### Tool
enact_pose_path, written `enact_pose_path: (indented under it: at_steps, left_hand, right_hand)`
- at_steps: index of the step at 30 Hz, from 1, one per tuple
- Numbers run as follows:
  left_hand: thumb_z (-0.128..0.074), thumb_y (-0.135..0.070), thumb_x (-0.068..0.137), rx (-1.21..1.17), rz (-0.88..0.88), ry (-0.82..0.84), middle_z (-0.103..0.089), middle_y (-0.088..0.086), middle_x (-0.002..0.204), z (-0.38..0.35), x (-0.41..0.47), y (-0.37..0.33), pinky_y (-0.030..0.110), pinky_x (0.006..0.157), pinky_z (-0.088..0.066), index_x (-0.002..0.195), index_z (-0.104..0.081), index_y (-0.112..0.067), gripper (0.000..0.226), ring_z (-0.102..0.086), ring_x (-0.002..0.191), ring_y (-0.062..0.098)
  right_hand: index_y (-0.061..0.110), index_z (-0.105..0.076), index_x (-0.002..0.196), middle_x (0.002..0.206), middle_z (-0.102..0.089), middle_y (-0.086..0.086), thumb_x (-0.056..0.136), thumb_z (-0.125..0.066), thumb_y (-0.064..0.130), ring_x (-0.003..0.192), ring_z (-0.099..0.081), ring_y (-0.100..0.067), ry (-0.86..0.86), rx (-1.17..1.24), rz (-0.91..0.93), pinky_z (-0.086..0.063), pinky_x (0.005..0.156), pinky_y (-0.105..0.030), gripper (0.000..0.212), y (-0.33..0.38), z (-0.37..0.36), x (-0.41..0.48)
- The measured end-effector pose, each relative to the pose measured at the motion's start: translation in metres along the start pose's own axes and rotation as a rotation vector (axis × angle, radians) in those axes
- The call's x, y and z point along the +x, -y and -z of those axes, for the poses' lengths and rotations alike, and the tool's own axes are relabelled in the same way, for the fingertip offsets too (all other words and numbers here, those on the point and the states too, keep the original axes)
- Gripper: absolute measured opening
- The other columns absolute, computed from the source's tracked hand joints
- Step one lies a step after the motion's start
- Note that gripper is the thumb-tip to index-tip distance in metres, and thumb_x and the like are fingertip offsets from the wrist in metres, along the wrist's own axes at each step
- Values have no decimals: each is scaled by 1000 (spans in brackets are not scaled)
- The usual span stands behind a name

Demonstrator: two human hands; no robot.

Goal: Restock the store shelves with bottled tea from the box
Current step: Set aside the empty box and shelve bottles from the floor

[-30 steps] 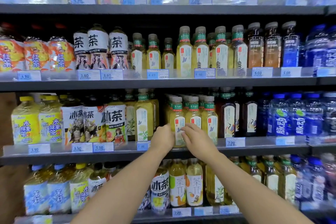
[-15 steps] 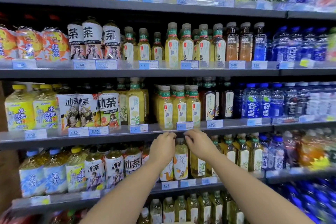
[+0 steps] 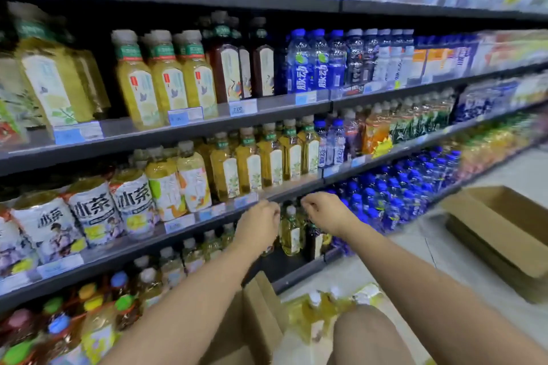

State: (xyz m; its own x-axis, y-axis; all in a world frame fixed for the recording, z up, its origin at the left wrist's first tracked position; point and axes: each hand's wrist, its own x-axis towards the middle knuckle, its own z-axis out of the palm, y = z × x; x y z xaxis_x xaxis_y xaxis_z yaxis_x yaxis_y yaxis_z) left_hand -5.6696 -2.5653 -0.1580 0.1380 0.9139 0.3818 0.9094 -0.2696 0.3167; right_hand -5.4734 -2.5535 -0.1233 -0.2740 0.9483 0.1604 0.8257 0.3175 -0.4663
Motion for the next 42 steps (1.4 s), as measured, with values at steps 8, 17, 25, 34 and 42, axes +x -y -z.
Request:
enact_pose_path:
  at_steps: [8,17,25,34,42]
  left_hand:
    - [-49,-26,99,-70,9,271,-59,-2,103,-179,-26,-16,36,73,-52,103,-67,-22,19,-62,92,23]
    - [-55,-34,97,36,149,644,-59,3,127,-293,-42,33,43,93,-52,123,-64,-23,30,-59,117,30]
    - [-67,-46,88,89,139,944,-50,10,132,-355,-24,20,43,95,-52,138,-48,-24,58,-57,119,34]
    - [-59,-33,97,270,-31,931,-63,13,125,-367,-18,23,38,85,-52,132,-53,-14,40,-63,113,34]
    - [-59,-39,94,154,-83,838,-61,13,116,-303,25,23,37,66,-44,126,-50,-15,41,-62,101,35]
  right_hand:
    - [25,-63,82,85,-63,-4,100,-46,21,86,-61,-28,136,37,-233,-33,68,-27,25,-163,-93,-53]
    - [18,-73,108,109,-71,-5,92,-53,15,101,-65,-25,283,155,-351,-44,79,-28,26,-239,-216,-62]
    - [42,-62,83,101,-65,6,86,-47,24,91,-62,-19,321,112,-315,-51,80,-34,24,-264,-253,-29]
    - [15,-73,107,101,-63,-6,87,-58,9,91,-63,-25,261,75,-247,-47,79,-29,26,-273,-277,-11]
    - [26,-57,131,122,-60,-2,82,-73,31,112,-56,-23,426,128,-195,-42,93,-31,52,-242,-273,10]
